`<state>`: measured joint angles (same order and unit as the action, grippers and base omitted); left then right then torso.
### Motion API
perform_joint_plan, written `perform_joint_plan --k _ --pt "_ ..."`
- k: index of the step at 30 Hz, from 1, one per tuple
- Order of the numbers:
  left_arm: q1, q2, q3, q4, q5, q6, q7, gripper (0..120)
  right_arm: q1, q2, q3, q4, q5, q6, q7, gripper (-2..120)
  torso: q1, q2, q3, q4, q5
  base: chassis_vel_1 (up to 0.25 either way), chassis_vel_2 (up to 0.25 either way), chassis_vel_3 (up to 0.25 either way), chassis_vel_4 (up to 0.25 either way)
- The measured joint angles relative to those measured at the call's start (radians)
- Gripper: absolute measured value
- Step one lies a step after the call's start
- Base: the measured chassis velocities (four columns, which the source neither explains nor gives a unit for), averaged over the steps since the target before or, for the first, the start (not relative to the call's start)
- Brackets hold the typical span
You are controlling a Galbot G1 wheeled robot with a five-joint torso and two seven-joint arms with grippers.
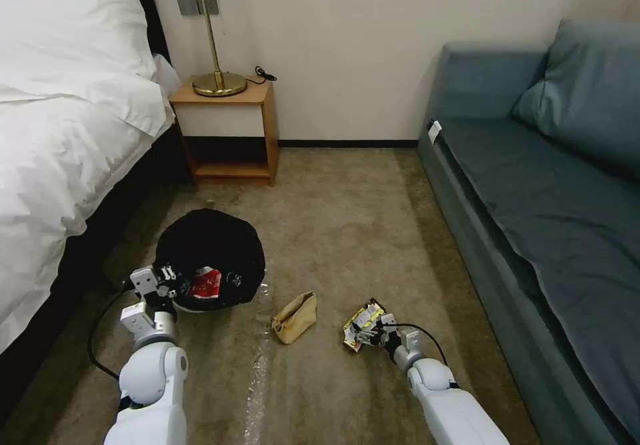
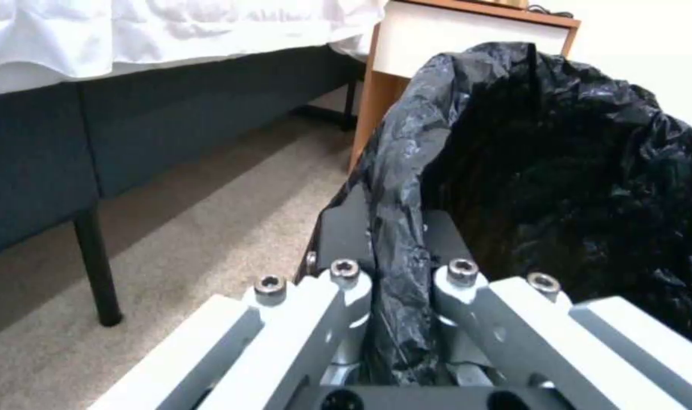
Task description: Pick up the trash bin, then pick up the garbage on the floor and place it into the trash bin.
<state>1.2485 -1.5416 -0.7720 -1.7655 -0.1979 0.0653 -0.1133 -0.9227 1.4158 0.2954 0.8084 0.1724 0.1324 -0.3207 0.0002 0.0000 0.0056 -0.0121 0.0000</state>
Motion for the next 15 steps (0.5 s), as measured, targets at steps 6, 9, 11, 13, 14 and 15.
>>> perform_joint_plan --k 6,9,11,13,14,15 --pt "0.004 -0.001 -0.001 -0.005 0.001 0.0 -0.001 4 0.008 0.012 0.01 -0.033 -0.022 0.022 -0.006 100 0.0 0.0 0.0 0.0 0.0001 0.0 0.0 0.0 0.0" --pt "0.006 -0.001 -0.001 -0.005 0.001 0.0 0.0 4 0.006 0.005 0.013 -0.027 -0.024 0.024 -0.006 100 0.0 0.0 0.0 0.0 0.0001 0.0 0.0 0.0 0.0" --pt "0.006 -0.001 -0.002 -0.005 0.001 0.0 -0.001 4 0.003 -0.003 0.016 -0.018 -0.023 0.024 -0.005 100 0.0 0.0 0.0 0.0 0.0 0.0 0.0 0.0 0.0" --pt "0.005 -0.001 -0.002 -0.005 0.001 0.0 -0.001 4 0.002 -0.007 0.02 -0.013 -0.023 0.024 -0.005 100 0.0 0.0 0.0 0.0 0.0 0.0 0.0 0.0 0.0" --pt "0.004 -0.001 -0.001 -0.005 0.001 0.0 -0.001 4 0.001 -0.01 0.022 -0.01 -0.022 0.024 -0.004 100 0.0 0.0 0.0 0.0 0.0 0.0 0.0 0.0 0.0" --pt "0.003 -0.001 0.001 -0.005 0.002 0.0 -0.001 4 0.0 -0.013 0.026 -0.007 -0.022 0.024 -0.004 100 0.0 0.0 0.0 0.0 0.0001 0.0 0.0 0.0 0.0"
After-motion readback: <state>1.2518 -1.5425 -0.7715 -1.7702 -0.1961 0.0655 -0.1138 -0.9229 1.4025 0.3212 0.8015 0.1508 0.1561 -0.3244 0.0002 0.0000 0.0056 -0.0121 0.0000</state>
